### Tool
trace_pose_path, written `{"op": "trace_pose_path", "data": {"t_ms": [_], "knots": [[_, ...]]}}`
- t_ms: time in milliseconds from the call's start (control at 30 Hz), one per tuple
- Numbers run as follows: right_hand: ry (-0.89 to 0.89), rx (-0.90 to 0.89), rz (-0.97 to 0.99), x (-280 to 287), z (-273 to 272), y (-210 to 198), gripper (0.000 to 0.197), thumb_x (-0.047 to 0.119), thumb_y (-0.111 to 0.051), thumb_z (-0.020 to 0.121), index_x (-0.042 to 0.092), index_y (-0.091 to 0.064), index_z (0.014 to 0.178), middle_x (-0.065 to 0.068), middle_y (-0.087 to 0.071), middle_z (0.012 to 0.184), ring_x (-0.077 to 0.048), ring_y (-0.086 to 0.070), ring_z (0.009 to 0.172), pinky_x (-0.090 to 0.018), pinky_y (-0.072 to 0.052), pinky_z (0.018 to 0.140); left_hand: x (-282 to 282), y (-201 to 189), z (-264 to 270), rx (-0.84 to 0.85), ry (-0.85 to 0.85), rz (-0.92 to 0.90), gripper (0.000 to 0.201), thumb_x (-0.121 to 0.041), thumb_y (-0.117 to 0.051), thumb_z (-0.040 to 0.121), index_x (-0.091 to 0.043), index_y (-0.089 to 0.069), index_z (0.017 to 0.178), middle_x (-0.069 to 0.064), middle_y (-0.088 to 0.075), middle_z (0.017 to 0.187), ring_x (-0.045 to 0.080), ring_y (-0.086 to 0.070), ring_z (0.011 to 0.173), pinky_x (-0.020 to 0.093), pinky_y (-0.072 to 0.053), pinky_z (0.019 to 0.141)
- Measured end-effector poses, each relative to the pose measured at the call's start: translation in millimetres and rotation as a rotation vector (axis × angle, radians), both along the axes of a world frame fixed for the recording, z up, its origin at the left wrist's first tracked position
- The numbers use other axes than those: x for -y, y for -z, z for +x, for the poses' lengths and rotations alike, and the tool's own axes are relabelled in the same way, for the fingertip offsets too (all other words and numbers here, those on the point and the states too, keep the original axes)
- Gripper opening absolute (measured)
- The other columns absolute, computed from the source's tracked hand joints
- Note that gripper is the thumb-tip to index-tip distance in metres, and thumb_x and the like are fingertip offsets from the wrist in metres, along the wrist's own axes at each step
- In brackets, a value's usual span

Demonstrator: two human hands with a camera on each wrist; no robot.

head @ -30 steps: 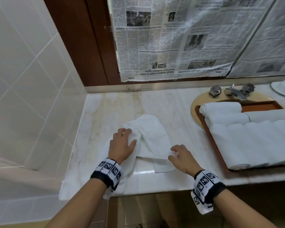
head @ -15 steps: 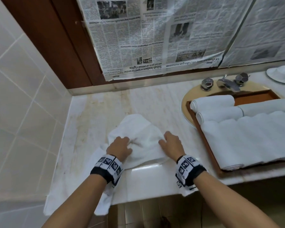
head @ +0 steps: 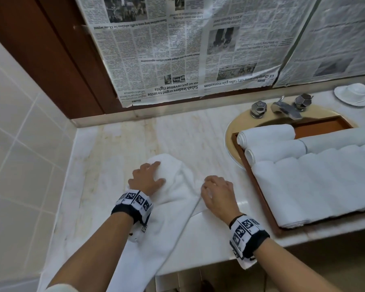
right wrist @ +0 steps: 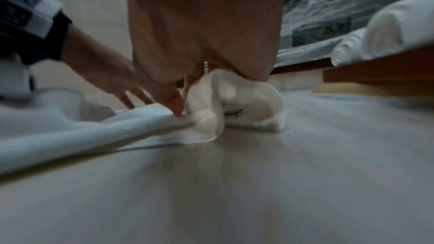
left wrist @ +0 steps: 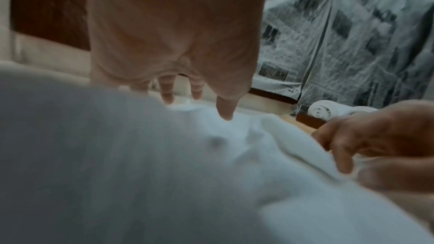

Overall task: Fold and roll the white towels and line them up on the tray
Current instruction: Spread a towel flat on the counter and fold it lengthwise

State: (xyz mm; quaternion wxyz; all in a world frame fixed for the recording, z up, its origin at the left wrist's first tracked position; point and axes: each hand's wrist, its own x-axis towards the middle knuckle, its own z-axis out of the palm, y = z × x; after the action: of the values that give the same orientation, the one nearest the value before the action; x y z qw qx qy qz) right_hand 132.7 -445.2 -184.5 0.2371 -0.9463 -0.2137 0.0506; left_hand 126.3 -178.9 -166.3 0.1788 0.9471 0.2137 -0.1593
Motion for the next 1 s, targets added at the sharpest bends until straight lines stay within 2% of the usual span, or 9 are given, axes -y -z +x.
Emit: {"op": "trace_pose_path", "data": {"t_ms": [67,167,300,400,533,700,767,833,1000], "knots": [[0.173,-0.006,-0.071,5,-3,-3,0.022,0.033,-0.053,0.093,0.017,-0.058,0.107,-0.001,-0.056,0.111,-0.025,-0.054,0.101,-0.038,-0.041,0.08,3,3,-7,0.012,0.002,0.044,0.066,-0.051,-0.062,0.087,-0.043,-0.032,0.146,0.0,-0.037,0.147,0.031,-0.041,0.128,0.049,-0.04,0.098],[0.269,-0.197,-0.255,7,-1,-5,0.044,0.048,-0.049,0.097,0.013,-0.044,0.124,-0.007,-0.046,0.121,-0.03,-0.049,0.11,-0.039,-0.045,0.079,10,8,-28,0.059,-0.037,-0.009,0.062,-0.048,-0.063,0.085,-0.041,-0.035,0.14,0.002,-0.041,0.135,0.03,-0.044,0.118,0.047,-0.044,0.091],[0.231,-0.356,-0.098,1,13,-2,0.045,0.04,-0.057,0.097,0.009,-0.049,0.129,-0.011,-0.048,0.127,-0.032,-0.053,0.114,-0.036,-0.043,0.089,17,8,-60,-0.014,-0.096,-0.12,0.056,-0.052,-0.065,0.082,-0.039,-0.036,0.128,0.0,-0.041,0.119,0.029,-0.049,0.11,0.047,-0.044,0.091],[0.198,-0.356,0.017,-1,27,-2,0.03,0.029,-0.063,0.094,0.012,-0.058,0.119,-0.009,-0.058,0.114,-0.028,-0.057,0.106,-0.031,-0.041,0.08,10,1,-58,0.033,-0.202,-0.093,0.053,-0.064,-0.058,0.085,-0.034,-0.039,0.123,0.002,-0.044,0.119,0.031,-0.052,0.109,0.048,-0.042,0.094],[0.108,-0.258,0.184,0,37,-10,0.011,0.024,-0.06,0.096,0.021,-0.051,0.101,-0.003,-0.056,0.096,-0.021,-0.053,0.086,-0.032,-0.038,0.072,-6,-3,-30,0.052,-0.235,-0.092,0.056,-0.063,-0.047,0.094,-0.031,-0.041,0.14,0.009,-0.041,0.139,0.038,-0.049,0.121,0.052,-0.038,0.102],[0.103,-0.24,0.327,10,46,-27,0.006,0.027,-0.051,0.101,0.023,-0.046,0.103,-0.001,-0.058,0.081,-0.021,-0.061,0.073,-0.033,-0.053,0.064,-20,-7,-21,-0.085,-0.151,-0.097,0.021,-0.04,-0.061,0.09,-0.023,-0.055,0.1,0.007,-0.044,0.115,0.033,-0.051,0.103,0.036,-0.043,0.085],[0.112,-0.244,0.356,14,47,-32,0.005,0.025,-0.051,0.101,0.022,-0.047,0.104,-0.001,-0.058,0.076,-0.018,-0.06,0.067,-0.02,-0.049,0.055,-22,-12,-21,-0.071,-0.086,-0.163,0.017,-0.03,-0.06,0.09,-0.02,-0.048,0.083,0.005,-0.053,0.099,0.023,-0.052,0.087,0.03,-0.042,0.073],[0.102,-0.236,0.372,16,48,-35,0.007,0.017,-0.054,0.099,0.021,-0.05,0.101,0.0,-0.056,0.073,-0.015,-0.055,0.066,-0.013,-0.039,0.053,-22,-17,-26,-0.074,-0.058,-0.253,0.02,-0.025,-0.058,0.093,-0.018,-0.044,0.081,0.002,-0.052,0.085,0.019,-0.046,0.076,0.03,-0.035,0.064],[0.114,-0.262,0.472,12,49,-44,0.024,-0.003,-0.06,0.085,0.021,-0.058,0.083,0.012,-0.056,0.069,-0.006,-0.049,0.066,-0.02,-0.037,0.062,-24,-24,-52,-0.005,-0.33,-0.807,0.019,-0.014,-0.063,0.092,-0.017,-0.046,0.085,0.004,-0.044,0.068,0.017,-0.039,0.053,0.029,-0.028,0.05]]}}
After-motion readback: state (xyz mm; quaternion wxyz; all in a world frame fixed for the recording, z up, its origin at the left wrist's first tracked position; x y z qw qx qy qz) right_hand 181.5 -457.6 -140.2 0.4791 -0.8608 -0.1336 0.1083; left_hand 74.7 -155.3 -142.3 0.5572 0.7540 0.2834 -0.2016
